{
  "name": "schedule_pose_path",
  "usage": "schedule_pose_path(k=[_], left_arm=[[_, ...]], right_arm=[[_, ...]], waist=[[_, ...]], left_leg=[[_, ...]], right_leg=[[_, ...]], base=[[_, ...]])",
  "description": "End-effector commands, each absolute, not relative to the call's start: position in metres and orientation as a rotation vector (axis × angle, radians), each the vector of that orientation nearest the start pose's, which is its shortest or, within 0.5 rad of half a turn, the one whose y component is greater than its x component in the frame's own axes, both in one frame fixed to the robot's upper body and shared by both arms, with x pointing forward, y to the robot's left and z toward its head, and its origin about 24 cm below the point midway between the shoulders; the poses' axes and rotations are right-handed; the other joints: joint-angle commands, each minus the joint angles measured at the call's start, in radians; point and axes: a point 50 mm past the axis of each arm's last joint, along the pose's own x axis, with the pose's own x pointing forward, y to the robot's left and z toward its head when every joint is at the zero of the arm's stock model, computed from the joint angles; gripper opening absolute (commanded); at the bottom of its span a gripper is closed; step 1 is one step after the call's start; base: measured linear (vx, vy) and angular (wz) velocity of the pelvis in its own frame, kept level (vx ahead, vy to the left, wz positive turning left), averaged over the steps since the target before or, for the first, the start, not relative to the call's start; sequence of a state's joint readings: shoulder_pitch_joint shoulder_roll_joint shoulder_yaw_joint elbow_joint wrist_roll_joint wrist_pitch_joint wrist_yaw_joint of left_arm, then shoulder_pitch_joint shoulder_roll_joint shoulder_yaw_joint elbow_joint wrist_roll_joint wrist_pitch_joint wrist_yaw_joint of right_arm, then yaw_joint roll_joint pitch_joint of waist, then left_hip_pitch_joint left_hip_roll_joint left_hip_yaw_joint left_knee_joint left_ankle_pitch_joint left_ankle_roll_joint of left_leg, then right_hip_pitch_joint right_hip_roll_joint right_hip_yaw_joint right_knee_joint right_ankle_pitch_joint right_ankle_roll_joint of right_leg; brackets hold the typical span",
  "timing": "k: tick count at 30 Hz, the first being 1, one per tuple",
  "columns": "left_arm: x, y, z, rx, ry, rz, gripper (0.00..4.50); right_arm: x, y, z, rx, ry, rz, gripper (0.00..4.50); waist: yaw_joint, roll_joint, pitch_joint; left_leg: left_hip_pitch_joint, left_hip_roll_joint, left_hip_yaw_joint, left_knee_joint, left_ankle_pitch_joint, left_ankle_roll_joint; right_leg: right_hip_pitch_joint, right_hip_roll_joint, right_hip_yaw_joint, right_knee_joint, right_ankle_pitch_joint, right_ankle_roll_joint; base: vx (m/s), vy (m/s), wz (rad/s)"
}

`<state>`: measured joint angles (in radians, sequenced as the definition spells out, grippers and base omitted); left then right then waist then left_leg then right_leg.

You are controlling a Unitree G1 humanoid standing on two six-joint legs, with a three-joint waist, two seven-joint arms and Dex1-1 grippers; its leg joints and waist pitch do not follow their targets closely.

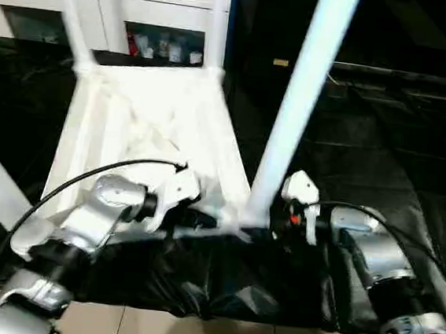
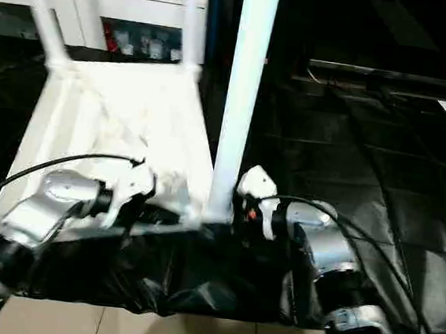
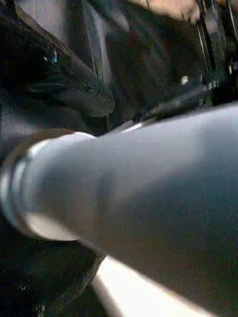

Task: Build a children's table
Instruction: Rotate leg to tighten

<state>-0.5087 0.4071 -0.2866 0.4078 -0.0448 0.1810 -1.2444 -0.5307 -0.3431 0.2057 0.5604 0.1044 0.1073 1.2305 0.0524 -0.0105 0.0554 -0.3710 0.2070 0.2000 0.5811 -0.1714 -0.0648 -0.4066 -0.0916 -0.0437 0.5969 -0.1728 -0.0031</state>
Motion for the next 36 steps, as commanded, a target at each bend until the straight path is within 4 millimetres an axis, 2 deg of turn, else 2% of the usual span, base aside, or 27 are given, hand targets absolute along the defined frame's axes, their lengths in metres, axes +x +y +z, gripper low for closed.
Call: schedule_pose_path(k=[1, 6, 9, 11, 12, 13, 21, 23, 24, 27, 29, 30, 31, 32, 34, 36], left_arm=[[0.296, 0.123, 0.064, 0.350, 0.396, -1.468, 0.00], [0.295, 0.126, 0.064, 0.351, 0.403, -1.476, 0.00], [0.295, 0.129, 0.065, 0.351, 0.407, -1.472, 0.00], [0.297, 0.129, 0.064, 0.360, 0.406, -1.462, 0.00], [0.298, 0.129, 0.064, 0.362, 0.404, -1.454, 0.00], [0.299, 0.129, 0.063, 0.369, 0.400, -1.443, 0.00], [0.302, 0.122, 0.063, 0.362, 0.350, -1.382, 0.00], [0.301, 0.121, 0.063, 0.360, 0.341, -1.375, 0.00], [0.301, 0.121, 0.063, 0.359, 0.338, -1.374, 0.00], [0.300, 0.118, 0.064, 0.340, 0.305, -1.349, 0.00], [0.302, 0.113, 0.063, 0.328, 0.287, -1.308, 0.00], [0.304, 0.109, 0.062, 0.320, 0.281, -1.279, 0.00], [0.304, 0.108, 0.062, 0.319, 0.280, -1.277, 0.00], [0.305, 0.102, 0.061, 0.309, 0.276, -1.263, 0.00], [0.306, 0.099, 0.061, 0.307, 0.275, -1.250, 0.00], [0.308, 0.092, 0.060, 0.306, 0.271, -1.235, 0.00]], right_arm=[[0.308, -0.128, 0.057, -0.217, 0.345, 1.400, 3.92], [0.304, -0.124, 0.054, -0.242, 0.359, 1.458, 3.92], [0.299, -0.122, 0.052, -0.258, 0.371, 1.498, 3.66], [0.297, -0.121, 0.050, -0.267, 0.373, 1.508, 3.60], [0.297, -0.122, 0.049, -0.274, 0.374, 1.507, 3.55], [0.296, -0.122, 0.047, -0.282, 0.375, 1.503, 3.26], [0.292, -0.116, 0.037, -0.253, 0.358, 1.434, 2.73], [0.291, -0.115, 0.036, -0.237, 0.345, 1.418, 2.68], [0.291, -0.114, 0.036, -0.232, 0.338, 1.413, 2.68], [0.293, -0.109, 0.036, -0.181, 0.292, 1.333, 2.66], [0.300, -0.103, 0.034, -0.122, 0.256, 1.186, 2.66], [0.305, -0.099, 0.032, -0.085, 0.254, 1.094, 2.66], [0.305, -0.098, 0.032, -0.080, 0.253, 1.085, 2.65], [0.308, -0.093, 0.030, -0.042, 0.251, 1.013, 2.64], [0.310, -0.088, 0.028, -0.010, 0.254, 0.970, 2.64], [0.311, -0.080, 0.026, 0.030, 0.262, 0.920, 2.64]], waist=[[-0.001, 0.002, -0.069], [0.003, -0.002, -0.070], [0.004, 0.000, -0.070], [0.004, 0.004, -0.071], [0.004, 0.003, -0.070], [0.005, 0.004, -0.070], [0.009, 0.010, -0.067], [0.006, 0.009, -0.065], [0.007, 0.012, -0.064], [0.000, 0.012, -0.063], [-0.005, 0.010, -0.063], [-0.010, 0.011, -0.062], [-0.019, 0.010, -0.062], [-0.028, 0.007, -0.062], [-0.036, 0.009, -0.062], [-0.043, 0.009, -0.064]], left_leg=[[0.020, 0.026, -0.004, -0.063, -0.247, 0.038], [0.018, 0.024, -0.005, -0.063, -0.225, 0.036], [0.018, 0.024, -0.006, -0.063, -0.221, 0.037], [0.018, 0.023, -0.006, -0.062, -0.216, 0.037], [0.019, 0.023, -0.005, -0.062, -0.220, 0.036], [0.019, 0.024, -0.005, -0.062, -0.225, 0.034], [0.023, 0.023, -0.007, -0.066, -0.270, 0.019], [0.023, 0.023, -0.010, -0.070, -0.309, 0.008], [0.025, 0.023, -0.011, -0.071, -0.319, 0.004], [0.024, 0.023, -0.014, -0.073, -0.344, -0.006], [0.022, 0.021, -0.016, -0.074, -0.352, -0.012], [0.022, 0.020, -0.017, -0.075, -0.357, -0.019], [0.021, 0.018, -0.020, -0.076, -0.365, -0.027], [0.016, 0.017, -0.022, -0.077, -0.368, -0.029], [0.014, 0.016, -0.025, -0.077, -0.376, -0.027], [0.019, 0.016, -0.023, -0.074, -0.383, -0.020]], right_leg=[[0.042, -0.034, 0.029, -0.058, -0.176, -0.255], [0.044, -0.036, 0.029, -0.056, -0.179, -0.248], [0.044, -0.035, 0.029, -0.055, -0.179, -0.245], [0.044, -0.035, 0.029, -0.055, -0.168, -0.247], [0.043, -0.035, 0.029, -0.056, -0.170, -0.247], [0.043, -0.035, 0.029, -0.056, -0.172, -0.247], [0.041, -0.034, 0.029, -0.062, -0.207, -0.238], [0.041, -0.035, 0.029, -0.068, -0.268, -0.220], [0.039, -0.036, 0.029, -0.070, -0.284, -0.216], [0.037, -0.037, 0.030, -0.075, -0.329, -0.197], [0.037, -0.037, 0.029, -0.077, -0.355, -0.186], [0.033, -0.037, 0.029, -0.080, -0.370, -0.180], [0.034, -0.037, 0.027, -0.080, -0.388, -0.174], [0.036, -0.038, 0.026, -0.081, -0.405, -0.165], [0.036, -0.038, 0.024, -0.083, -0.421, -0.154], [0.030, -0.036, 0.026, -0.086, -0.405, -0.160]], base=[[0.000, 0.000, 0.00], [0.000, 0.000, 0.00], [0.000, 0.000, 0.00], [0.000, 0.000, 0.00], [0.000, 0.000, 0.00], [0.000, 0.000, 0.00], [0.000, 0.000, 0.00], [0.000, 0.000, 0.00], [0.000, 0.000, 0.00], [0.000, 0.000, 0.00], [0.000, 0.000, 0.00], [0.000, 0.000, 0.00], [0.000, 0.000, 0.00], [0.000, 0.000, 0.00], [0.000, 0.000, 0.00], [0.000, 0.000, 0.00]])
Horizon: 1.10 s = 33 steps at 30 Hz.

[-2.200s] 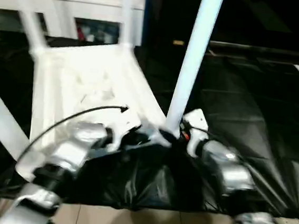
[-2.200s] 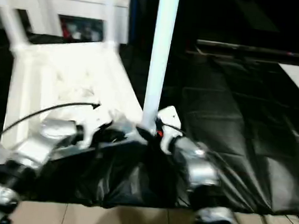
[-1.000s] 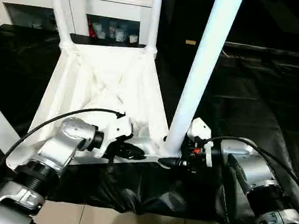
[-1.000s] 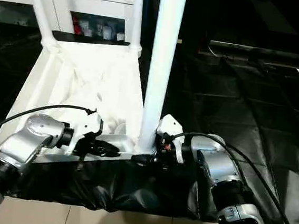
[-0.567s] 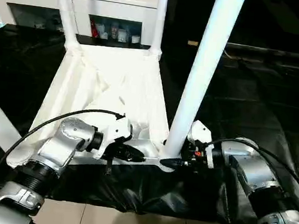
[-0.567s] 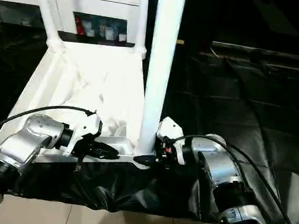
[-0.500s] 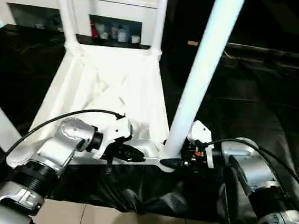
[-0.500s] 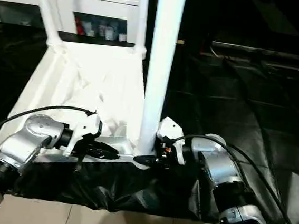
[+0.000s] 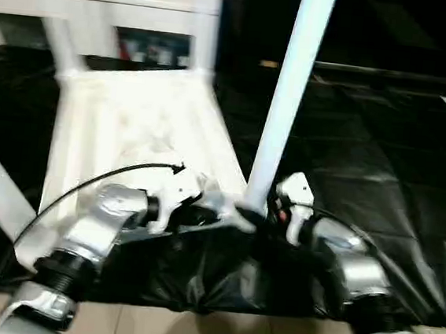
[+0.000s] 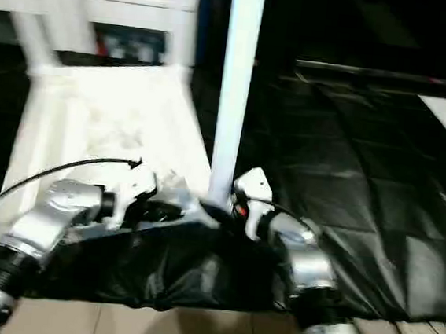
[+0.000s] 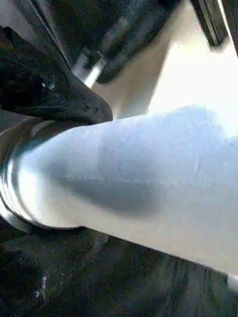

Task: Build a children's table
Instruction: Rotate leg to tighten

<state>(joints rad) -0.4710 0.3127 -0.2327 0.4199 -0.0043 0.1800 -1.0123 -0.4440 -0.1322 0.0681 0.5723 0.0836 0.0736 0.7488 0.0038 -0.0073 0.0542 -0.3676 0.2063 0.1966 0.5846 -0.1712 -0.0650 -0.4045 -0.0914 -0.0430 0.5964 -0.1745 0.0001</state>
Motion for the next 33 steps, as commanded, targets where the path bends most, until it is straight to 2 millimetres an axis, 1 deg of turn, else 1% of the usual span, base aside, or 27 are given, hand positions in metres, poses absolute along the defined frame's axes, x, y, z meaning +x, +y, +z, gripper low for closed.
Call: schedule_pose_path(k=[1, 2, 3, 5, 7, 8, 9, 10, 12, 13, 14, 15, 16, 17, 18, 19, 20, 21, 22, 23, 24, 27, 29, 30, 31, 32, 33], left_arm=[[0.310, 0.083, 0.060, 0.305, 0.268, -1.214, 0.00], [0.311, 0.078, 0.060, 0.304, 0.267, -1.206, 0.00], [0.313, 0.074, 0.061, 0.308, 0.269, -1.191, 0.00], [0.316, 0.068, 0.062, 0.311, 0.271, -1.156, 0.00], [0.318, 0.066, 0.063, 0.314, 0.267, -1.141, 0.00], [0.319, 0.065, 0.064, 0.313, 0.263, -1.129, 0.00], [0.320, 0.065, 0.064, 0.314, 0.259, -1.124, 0.00], [0.320, 0.065, 0.064, 0.314, 0.259, -1.124, 0.00], [0.321, 0.068, 0.064, 0.321, 0.257, -1.119, 0.00], [0.320, 0.068, 0.064, 0.321, 0.258, -1.123, 0.00], [0.319, 0.070, 0.064, 0.321, 0.260, -1.131, 0.00], [0.318, 0.074, 0.063, 0.326, 0.260, -1.147, 0.00], [0.316, 0.078, 0.062, 0.326, 0.267, -1.168, 0.00], [0.314, 0.081, 0.062, 0.328, 0.269, -1.181, 0.00], [0.313, 0.084, 0.061, 0.332, 0.272, -1.201, 0.00], [0.312, 0.086, 0.061, 0.335, 0.274, -1.213, 0.00], [0.310, 0.088, 0.060, 0.335, 0.278, -1.226, 0.00], [0.310, 0.090, 0.060, 0.334, 0.285, -1.235, 0.00], [0.310, 0.090, 0.060, 0.334, 0.285, -1.235, 0.00], [0.309, 0.094, 0.059, 0.339, 0.297, -1.250, 0.00], [0.308, 0.098, 0.059, 0.345, 0.310, -1.263, 0.00], [0.306, 0.107, 0.058, 0.373, 0.336, -1.302, 0.00], [0.305, 0.113, 0.059, 0.386, 0.356, -1.335, 0.00], [0.305, 0.113, 0.059, 0.386, 0.356, -1.335, 0.00], [0.304, 0.115, 0.060, 0.385, 0.360, -1.354, 0.00], [0.302, 0.118, 0.061, 0.380, 0.376, -1.388, 0.00], [0.302, 0.118, 0.061, 0.380, 0.376, -1.388, 0.00]], right_arm=[[0.313, -0.068, 0.024, 0.054, 0.274, 0.874, 2.64], [0.313, -0.062, 0.023, 0.060, 0.279, 0.859, 2.64], [0.314, -0.055, 0.023, 0.071, 0.277, 0.854, 2.64], [0.315, -0.042, 0.027, 0.074, 0.263, 0.854, 2.64], [0.316, -0.037, 0.029, 0.068, 0.248, 0.848, 2.64], [0.318, -0.033, 0.033, 0.076, 0.229, 0.841, 2.64], [0.320, -0.031, 0.036, 0.098, 0.215, 0.836, 2.99], [0.320, -0.031, 0.036, 0.098, 0.215, 0.836, 2.99], [0.324, -0.034, 0.040, 0.132, 0.206, 0.824, 3.36], [0.324, -0.036, 0.041, 0.135, 0.205, 0.827, 3.43], [0.324, -0.039, 0.042, 0.142, 0.204, 0.835, 3.50], [0.325, -0.046, 0.042, 0.133, 0.205, 0.850, 3.64], [0.324, -0.053, 0.043, 0.116, 0.211, 0.887, 3.78], [0.322, -0.058, 0.043, 0.099, 0.216, 0.914, 3.86], [0.320, -0.065, 0.043, 0.073, 0.225, 0.953, 3.86], [0.319, -0.070, 0.042, 0.056, 0.232, 0.978, 3.86], [0.317, -0.074, 0.042, 0.040, 0.240, 1.007, 3.86], [0.316, -0.077, 0.042, 0.028, 0.247, 1.034, 3.86], [0.316, -0.077, 0.042, 0.028, 0.247, 1.034, 3.86], [0.313, -0.084, 0.042, 0.006, 0.258, 1.078, 3.86], [0.311, -0.091, 0.043, -0.016, 0.270, 1.122, 3.86], [0.307, -0.107, 0.043, -0.075, 0.299, 1.218, 3.86], [0.304, -0.116, 0.044, -0.118, 0.326, 1.284, 3.86], [0.304, -0.116, 0.044, -0.118, 0.326, 1.284, 3.86], [0.304, -0.119, 0.045, -0.134, 0.334, 1.303, 3.86], [0.304, -0.122, 0.046, -0.166, 0.351, 1.333, 3.86], [0.304, -0.122, 0.046, -0.166, 0.351, 1.333, 3.86]], waist=[[0.001, 0.006, -0.062], [-0.002, 0.008, -0.062], [-0.003, 0.008, -0.063], [-0.005, 0.008, -0.061], [-0.005, 0.008, -0.062], [-0.006, 0.011, -0.062], [-0.008, 0.009, -0.063], [-0.007, 0.010, -0.064], [-0.006, 0.008, -0.064], [-0.006, 0.009, -0.065], [-0.006, 0.006, -0.065], [-0.006, 0.008, -0.065], [-0.006, 0.003, -0.065], [-0.006, 0.001, -0.067], [-0.005, 0.003, -0.067], [-0.002, 0.002, -0.068], [-0.002, 0.000, -0.070], [0.002, 0.001, -0.071], [0.004, 0.000, -0.072], [0.007, -0.005, -0.071], [0.010, -0.003, -0.071], [0.022, 0.000, -0.068], [0.033, 0.001, -0.065], [0.035, 0.000, -0.066], [0.038, 0.003, -0.065], [0.041, 0.009, -0.066], [0.040, 0.006, -0.065]], left_leg=[[0.013, 0.018, -0.018, -0.078, -0.377, -0.016], [0.014, 0.017, -0.020, -0.079, -0.379, -0.023], [0.013, 0.017, -0.020, -0.078, -0.379, -0.023], [0.015, 0.016, -0.018, -0.077, -0.385, -0.019], [0.013, 0.016, -0.018, -0.077, -0.380, -0.016], [0.013, 0.017, -0.017, -0.077, -0.381, -0.015], [0.012, 0.016, -0.017, -0.076, -0.379, -0.014], [0.014, 0.015, -0.016, -0.076, -0.378, -0.012], [0.011, 0.016, -0.016, -0.076, -0.359, -0.003], [0.010, 0.016, -0.015, -0.076, -0.351, 0.001], [0.010, 0.017, -0.015, -0.077, -0.349, 0.004], [0.009, 0.017, -0.015, -0.076, -0.343, 0.006], [0.009, 0.017, -0.014, -0.075, -0.336, 0.011], [0.008, 0.018, -0.013, -0.074, -0.319, 0.018], [0.008, 0.018, -0.013, -0.074, -0.311, 0.022], [0.008, 0.018, -0.013, -0.072, -0.301, 0.026], [0.009, 0.018, -0.009, -0.068, -0.274, 0.039], [0.007, 0.018, -0.008, -0.066, -0.243, 0.050], [0.007, 0.018, -0.007, -0.066, -0.231, 0.054], [0.008, 0.018, -0.005, -0.065, -0.216, 0.062], [0.008, 0.019, -0.004, -0.064, -0.212, 0.066], [0.012, 0.021, -0.004, -0.065, -0.225, 0.064], [0.016, 0.024, -0.002, -0.067, -0.247, 0.051], [0.017, 0.024, -0.002, -0.067, -0.252, 0.047], [0.018, 0.025, -0.002, -0.068, -0.260, 0.040], [0.020, 0.025, -0.003, -0.069, -0.268, 0.033], [0.018, 0.025, -0.003, -0.070, -0.270, 0.031]], right_leg=[[0.027, -0.036, 0.027, -0.083, -0.383, -0.173], [0.027, -0.036, 0.025, -0.082, -0.382, -0.179], [0.029, -0.035, 0.024, -0.082, -0.379, -0.179], [0.027, -0.036, 0.025, -0.084, -0.381, -0.179], [0.030, -0.036, 0.025, -0.084, -0.374, -0.179], [0.027, -0.035, 0.026, -0.085, -0.357, -0.182], [0.029, -0.034, 0.026, -0.083, -0.345, -0.187], [0.029, -0.035, 0.026, -0.082, -0.341, -0.190], [0.033, -0.035, 0.027, -0.079, -0.311, -0.197], [0.034, -0.035, 0.027, -0.077, -0.296, -0.201], [0.034, -0.035, 0.026, -0.078, -0.295, -0.202], [0.035, -0.036, 0.027, -0.077, -0.293, -0.202], [0.037, -0.033, 0.026, -0.077, -0.287, -0.203], [0.038, -0.034, 0.028, -0.074, -0.264, -0.208], [0.040, -0.033, 0.027, -0.072, -0.253, -0.211], [0.041, -0.033, 0.027, -0.071, -0.237, -0.213], [0.041, -0.033, 0.029, -0.067, -0.190, -0.226], [0.044, -0.035, 0.029, -0.063, -0.153, -0.238], [0.045, -0.034, 0.029, -0.061, -0.142, -0.243], [0.044, -0.034, 0.029, -0.061, -0.134, -0.249], [0.045, -0.036, 0.029, -0.059, -0.139, -0.252], [0.043, -0.037, 0.028, -0.064, -0.178, -0.246], [0.039, -0.035, 0.028, -0.065, -0.206, -0.240], [0.039, -0.034, 0.028, -0.065, -0.212, -0.239], [0.037, -0.035, 0.029, -0.065, -0.223, -0.237], [0.037, -0.035, 0.028, -0.066, -0.232, -0.237], [0.038, -0.034, 0.027, -0.066, -0.232, -0.236]], base=[[0.000, 0.000, 0.00], [0.000, 0.000, 0.00], [0.000, 0.000, 0.00], [0.000, 0.000, 0.00], [0.000, 0.000, 0.00], [0.000, 0.000, 0.00], [0.000, 0.000, 0.00], [0.000, 0.000, 0.00], [0.000, 0.000, 0.00], [0.000, 0.000, 0.00], [0.000, 0.000, 0.00], [0.000, 0.000, 0.00], [0.000, 0.000, 0.00], [0.000, 0.000, 0.00], [0.000, 0.000, 0.00], [0.000, 0.000, 0.00], [0.000, 0.000, 0.00], [0.000, 0.000, 0.00], [0.000, 0.000, 0.00], [0.000, 0.000, 0.00], [0.000, 0.000, 0.00], [0.000, 0.000, 0.00], [0.000, 0.000, 0.00], [0.000, 0.000, 0.00], [0.000, 0.000, 0.00], [0.000, 0.000, 0.00], [0.000, 0.000, 0.00]])
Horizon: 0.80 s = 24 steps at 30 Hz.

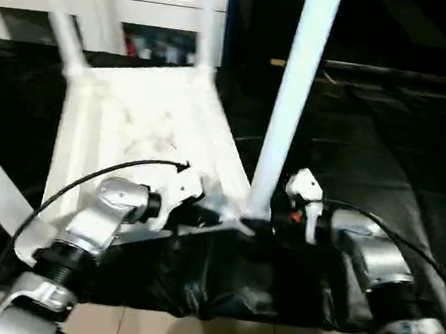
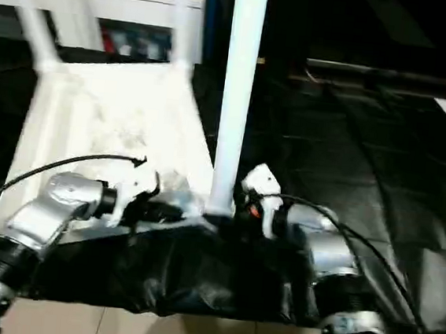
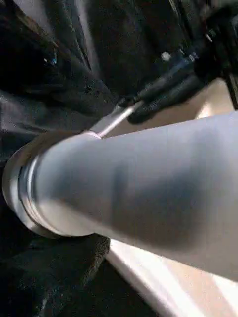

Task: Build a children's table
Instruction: Rotate leg to tighten

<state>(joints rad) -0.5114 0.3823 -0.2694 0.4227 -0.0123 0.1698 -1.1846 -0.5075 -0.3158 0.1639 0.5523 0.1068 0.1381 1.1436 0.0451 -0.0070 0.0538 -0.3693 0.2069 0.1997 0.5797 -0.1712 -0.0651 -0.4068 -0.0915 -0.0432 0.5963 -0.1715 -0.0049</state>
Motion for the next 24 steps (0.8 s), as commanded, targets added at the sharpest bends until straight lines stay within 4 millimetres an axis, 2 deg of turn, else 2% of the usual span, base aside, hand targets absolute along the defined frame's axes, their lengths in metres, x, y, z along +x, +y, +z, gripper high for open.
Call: schedule_pose_path(k=[1, 3, 4, 10, 13, 15, 17, 18, 21, 22, 24], left_arm=[[0.300, 0.120, 0.061, 0.379, 0.385, -1.407, 0.00], [0.300, 0.122, 0.061, 0.378, 0.392, -1.420, 0.00], [0.299, 0.123, 0.062, 0.371, 0.398, -1.434, 0.00], [0.294, 0.128, 0.063, 0.350, 0.418, -1.481, 0.00], [0.293, 0.128, 0.064, 0.345, 0.420, -1.487, 0.00], [0.294, 0.127, 0.064, 0.347, 0.419, -1.487, 0.00], [0.295, 0.127, 0.063, 0.354, 0.416, -1.480, 0.00], [0.296, 0.126, 0.063, 0.357, 0.414, -1.475, 0.00], [0.300, 0.124, 0.063, 0.366, 0.395, -1.429, 0.00], [0.300, 0.124, 0.063, 0.366, 0.395, -1.427, 0.00], [0.306, 0.120, 0.063, 0.354, 0.369, -1.343, 0.00]], right_arm=[[0.304, -0.123, 0.047, -0.182, 0.360, 1.347, 3.86], [0.305, -0.124, 0.047, -0.191, 0.366, 1.358, 3.61], [0.304, -0.124, 0.049, -0.191, 0.363, 1.377, 3.61], [0.299, -0.119, 0.053, -0.171, 0.359, 1.462, 3.01], [0.296, -0.118, 0.050, -0.178, 0.369, 1.485, 2.75], [0.295, -0.118, 0.050, -0.181, 0.371, 1.488, 2.67], [0.292, -0.118, 0.047, -0.190, 0.380, 1.498, 2.65], [0.291, -0.119, 0.045, -0.193, 0.384, 1.501, 2.63], [0.288, -0.119, 0.041, -0.190, 0.389, 1.484, 2.61], [0.288, -0.119, 0.041, -0.189, 0.389, 1.483, 2.61], [0.291, -0.115, 0.038, -0.162, 0.354, 1.392, 2.61]], waist=[[0.000, 0.004, -0.064], [0.002, 0.004, -0.065], [0.005, 0.001, -0.066], [0.013, 0.001, -0.070], [0.014, 0.005, -0.068], [0.013, 0.003, -0.068], [0.013, 0.007, -0.068], [0.013, 0.010, -0.068], [0.014, 0.009, -0.069], [0.016, 0.016, -0.069], [0.017, 0.013, -0.068]], left_leg=[[0.019, 0.024, -0.007, -0.065, -0.273, 0.028], [0.021, 0.024, -0.006, -0.065, -0.279, 0.022], [0.020, 0.024, -0.007, -0.065, -0.269, 0.023], [0.017, 0.025, -0.005, -0.062, -0.214, 0.040], [0.017, 0.024, -0.005, -0.063, -0.226, 0.035], [0.017, 0.024, -0.006, -0.064, -0.238, 0.029], [0.019, 0.023, -0.007, -0.064, -0.252, 0.020], [0.019, 0.023, -0.007, -0.065, -0.255, 0.018], [0.020, 0.023, -0.007, -0.064, -0.254, 0.020], [0.021, 0.023, -0.007, -0.063, -0.254, 0.019], [0.021, 0.023, -0.006, -0.064, -0.268, 0.018]], right_leg=[[0.041, -0.034, 0.027, -0.065, -0.240, -0.229], [0.039, -0.035, 0.029, -0.065, -0.242, -0.229], [0.040, -0.036, 0.029, -0.064, -0.235, -0.230], [0.044, -0.034, 0.028, -0.053, -0.156, -0.246], [0.043, -0.034, 0.027, -0.056, -0.174, -0.244], [0.044, -0.035, 0.028, -0.058, -0.194, -0.238], [0.043, -0.035, 0.028, -0.060, -0.208, -0.233], [0.043, -0.035, 0.028, -0.060, -0.208, -0.233], [0.043, -0.033, 0.028, -0.060, -0.186, -0.236], [0.043, -0.033, 0.028, -0.059, -0.181, -0.239], [0.042, -0.033, 0.028, -0.061, -0.192, -0.240]], base=[[0.000, 0.000, 0.00], [0.000, 0.000, 0.00], [0.000, 0.000, 0.00], [0.000, 0.000, 0.00], [0.000, 0.000, 0.00], [0.000, 0.000, 0.00], [0.000, 0.000, 0.00], [0.000, 0.000, 0.00], [0.000, 0.000, 0.00], [0.000, 0.000, 0.00], [0.000, 0.000, 0.00]])
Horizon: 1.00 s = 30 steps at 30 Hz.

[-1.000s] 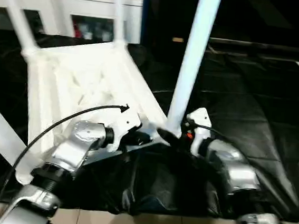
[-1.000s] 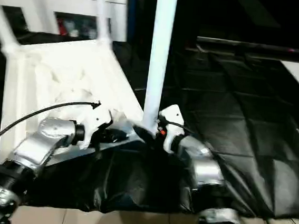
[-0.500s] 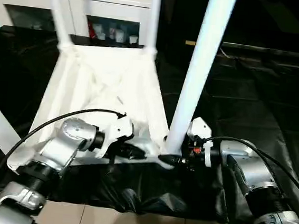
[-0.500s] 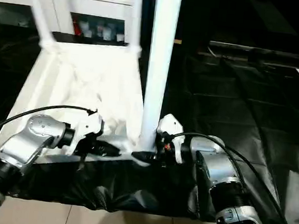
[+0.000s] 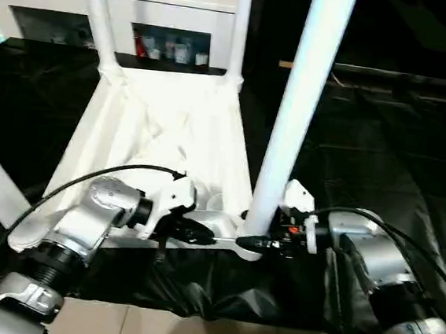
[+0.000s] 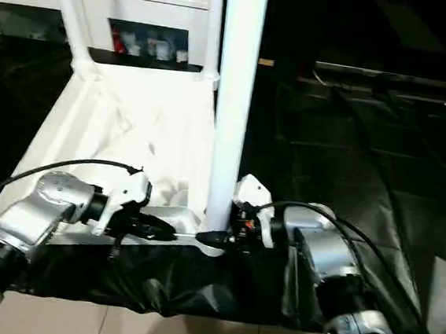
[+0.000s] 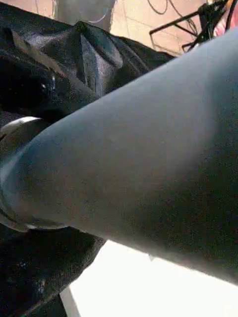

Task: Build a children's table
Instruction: Rotate leg to tighten

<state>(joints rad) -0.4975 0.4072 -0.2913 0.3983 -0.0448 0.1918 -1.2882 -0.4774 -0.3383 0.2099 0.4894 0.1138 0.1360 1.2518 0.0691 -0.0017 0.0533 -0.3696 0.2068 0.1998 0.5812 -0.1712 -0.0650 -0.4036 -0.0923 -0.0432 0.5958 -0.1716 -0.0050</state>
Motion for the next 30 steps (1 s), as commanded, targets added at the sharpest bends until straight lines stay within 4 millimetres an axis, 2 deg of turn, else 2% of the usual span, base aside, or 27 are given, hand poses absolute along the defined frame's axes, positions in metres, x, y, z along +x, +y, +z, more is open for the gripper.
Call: schedule_pose_path(k=[1, 2, 4, 5, 6, 10, 11, 12, 13, 14, 15, 19, 20, 21, 23, 24, 25, 27, 30], left_arm=[[0.308, 0.117, 0.062, 0.351, 0.359, -1.309, 0.00], [0.309, 0.117, 0.062, 0.351, 0.355, -1.297, 0.00], [0.312, 0.114, 0.062, 0.349, 0.347, -1.257, 0.00], [0.314, 0.110, 0.061, 0.351, 0.341, -1.215, 0.00], [0.314, 0.110, 0.061, 0.351, 0.341, -1.215, 0.00], [0.318, 0.095, 0.061, 0.340, 0.331, -1.133, 0.00], [0.318, 0.091, 0.061, 0.340, 0.327, -1.117, 0.00], [0.319, 0.088, 0.061, 0.338, 0.324, -1.100, 0.00], [0.320, 0.084, 0.062, 0.337, 0.321, -1.090, 0.00], [0.320, 0.082, 0.062, 0.336, 0.320, -1.084, 0.00], [0.321, 0.077, 0.063, 0.330, 0.314, -1.065, 0.00], [0.320, 0.074, 0.063, 0.325, 0.309, -1.074, 0.00], [0.319, 0.074, 0.063, 0.319, 0.309, -1.085, 0.00], [0.319, 0.075, 0.063, 0.320, 0.310, -1.090, 0.00], [0.316, 0.080, 0.061, 0.327, 0.314, -1.123, 0.00], [0.316, 0.082, 0.061, 0.327, 0.313, -1.134, 0.00], [0.315, 0.083, 0.061, 0.331, 0.303, -1.154, 0.00], [0.313, 0.086, 0.061, 0.335, 0.308, -1.182, 0.00], [0.311, 0.093, 0.061, 0.336, 0.324, -1.235, 0.00]], right_arm=[[0.293, -0.113, 0.037, -0.150, 0.336, 1.345, 2.61], [0.294, -0.112, 0.037, -0.146, 0.329, 1.327, 2.61], [0.300, -0.109, 0.034, -0.112, 0.319, 1.218, 2.61], [0.305, -0.105, 0.031, -0.069, 0.317, 1.118, 2.61], [0.305, -0.105, 0.031, -0.069, 0.317, 1.118, 2.61], [0.317, -0.085, 0.024, -0.004, 0.316, 0.865, 2.60], [0.319, -0.080, 0.023, 0.010, 0.323, 0.820, 2.60], [0.321, -0.075, 0.023, 0.019, 0.325, 0.790, 2.60], [0.323, -0.069, 0.023, 0.021, 0.330, 0.756, 2.60], [0.323, -0.065, 0.023, 0.020, 0.333, 0.739, 2.60], [0.324, -0.051, 0.026, 0.045, 0.325, 0.745, 2.60], [0.320, -0.035, 0.033, 0.061, 0.284, 0.817, 2.60], [0.318, -0.031, 0.036, 0.080, 0.265, 0.851, 2.95], [0.318, -0.032, 0.037, 0.090, 0.262, 0.860, 3.29], [0.319, -0.043, 0.038, 0.099, 0.264, 0.886, 3.29], [0.319, -0.047, 0.039, 0.093, 0.264, 0.895, 3.50], [0.319, -0.051, 0.039, 0.081, 0.266, 0.911, 3.50], [0.318, -0.059, 0.039, 0.054, 0.272, 0.948, 3.78], [0.315, -0.077, 0.041, -0.006, 0.283, 1.039, 3.85]], waist=[[-0.009, 0.008, -0.064], [-0.011, 0.005, -0.063], [-0.015, 0.001, -0.062], [-0.023, 0.004, -0.060], [-0.026, 0.003, -0.060], [-0.048, 0.004, -0.057], [-0.058, 0.003, -0.058], [-0.064, 0.004, -0.057], [-0.071, 0.000, -0.058], [-0.073, 0.002, -0.057], [-0.077, 0.002, -0.057], [-0.085, -0.001, -0.060], [-0.084, 0.000, -0.059], [-0.085, -0.005, -0.060], [-0.084, -0.004, -0.060], [-0.083, -0.004, -0.060], [-0.083, -0.003, -0.062], [-0.081, -0.002, -0.064], [-0.076, 0.001, -0.068]], left_leg=[[0.022, 0.023, -0.007, -0.068, -0.291, 0.009], [0.024, 0.020, -0.010, -0.069, -0.314, -0.001], [0.022, 0.020, -0.012, -0.071, -0.324, -0.005], [0.021, 0.019, -0.016, -0.073, -0.342, -0.015], [0.022, 0.019, -0.016, -0.073, -0.349, -0.019], [0.017, 0.015, -0.024, -0.076, -0.384, -0.029], [0.018, 0.013, -0.027, -0.076, -0.399, -0.034], [0.017, 0.014, -0.027, -0.076, -0.402, -0.035], [0.019, 0.012, -0.028, -0.074, -0.410, -0.033], [0.018, 0.012, -0.028, -0.074, -0.412, -0.030], [0.018, 0.011, -0.027, -0.073, -0.421, -0.027], [0.015, 0.012, -0.024, -0.072, -0.409, -0.010], [0.014, 0.013, -0.024, -0.073, -0.406, -0.008], [0.013, 0.013, -0.023, -0.073, -0.402, -0.004], [0.011, 0.014, -0.022, -0.073, -0.387, 0.003], [0.010, 0.014, -0.022, -0.074, -0.381, 0.006], [0.009, 0.015, -0.022, -0.073, -0.370, 0.009], [0.009, 0.016, -0.018, -0.071, -0.344, 0.015], [0.007, 0.015, -0.015, -0.066, -0.288, 0.035]], right_leg=[[0.036, -0.034, 0.029, -0.066, -0.233, -0.231], [0.037, -0.036, 0.027, -0.071, -0.289, -0.215], [0.035, -0.037, 0.029, -0.076, -0.329, -0.199], [0.034, -0.038, 0.027, -0.081, -0.388, -0.175], [0.031, -0.037, 0.027, -0.082, -0.398, -0.170], [0.031, -0.037, 0.021, -0.089, -0.472, -0.139], [0.027, -0.038, 0.019, -0.093, -0.503, -0.126], [0.025, -0.038, 0.020, -0.093, -0.504, -0.126], [0.024, -0.036, 0.018, -0.097, -0.510, -0.124], [0.022, -0.037, 0.018, -0.096, -0.510, -0.125], [0.020, -0.036, 0.018, -0.099, -0.512, -0.124], [0.021, -0.034, 0.022, -0.095, -0.458, -0.138], [0.021, -0.034, 0.022, -0.093, -0.448, -0.141], [0.022, -0.033, 0.022, -0.093, -0.434, -0.147], [0.025, -0.035, 0.024, -0.089, -0.414, -0.155], [0.027, -0.035, 0.024, -0.088, -0.407, -0.155], [0.029, -0.035, 0.025, -0.086, -0.384, -0.161], [0.030, -0.034, 0.027, -0.080, -0.328, -0.179], [0.039, -0.034, 0.027, -0.070, -0.233, -0.210]], base=[[0.000, 0.000, 0.00], [0.000, 0.000, 0.00], [0.000, 0.000, 0.00], [0.000, 0.000, 0.00], [0.000, 0.000, 0.00], [0.000, 0.000, 0.00], [0.000, 0.000, 0.00], [0.000, 0.000, 0.00], [0.000, 0.000, 0.00], [0.000, 0.000, 0.00], [0.000, 0.000, 0.00], [0.000, 0.000, 0.00], [0.000, 0.000, 0.00], [0.000, 0.000, 0.00], [0.000, 0.000, 0.00], [0.000, 0.000, 0.00], [0.000, 0.000, 0.00], [0.000, 0.000, 0.00], [0.000, 0.000, 0.00]])
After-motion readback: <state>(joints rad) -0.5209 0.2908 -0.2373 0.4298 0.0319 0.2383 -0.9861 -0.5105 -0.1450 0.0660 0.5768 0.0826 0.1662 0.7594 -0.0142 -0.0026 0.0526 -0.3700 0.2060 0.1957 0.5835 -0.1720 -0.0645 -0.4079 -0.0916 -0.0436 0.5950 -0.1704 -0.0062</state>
